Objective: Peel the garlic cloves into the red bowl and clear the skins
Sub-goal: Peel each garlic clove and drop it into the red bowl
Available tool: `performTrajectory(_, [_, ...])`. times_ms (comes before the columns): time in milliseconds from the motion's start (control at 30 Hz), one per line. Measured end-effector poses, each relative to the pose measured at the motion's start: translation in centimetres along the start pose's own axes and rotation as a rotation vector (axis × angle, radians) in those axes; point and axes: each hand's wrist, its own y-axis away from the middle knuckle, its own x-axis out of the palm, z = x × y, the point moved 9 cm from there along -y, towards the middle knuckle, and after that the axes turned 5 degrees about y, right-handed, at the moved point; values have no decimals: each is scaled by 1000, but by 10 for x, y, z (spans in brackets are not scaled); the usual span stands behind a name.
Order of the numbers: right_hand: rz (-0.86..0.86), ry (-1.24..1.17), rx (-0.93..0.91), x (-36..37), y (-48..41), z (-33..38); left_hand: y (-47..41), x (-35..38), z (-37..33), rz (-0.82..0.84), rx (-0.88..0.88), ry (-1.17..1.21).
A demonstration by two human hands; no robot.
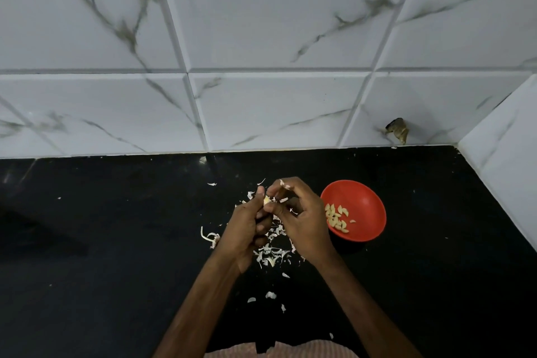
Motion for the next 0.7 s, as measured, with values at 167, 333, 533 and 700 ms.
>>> performTrajectory(167, [141, -67, -7, 0, -10, 11, 2, 7, -3, 70, -41, -32])
performTrajectory(333, [176, 65, -80, -4, -18, 23, 4, 7, -15, 117, 20, -185])
performTrajectory(533, [208, 147, -83, -6, -24, 21, 7, 11, -35, 75, 294, -293])
performTrajectory(700, [219, 165, -73, -4, -24, 17, 14, 9, -53, 29, 535, -375])
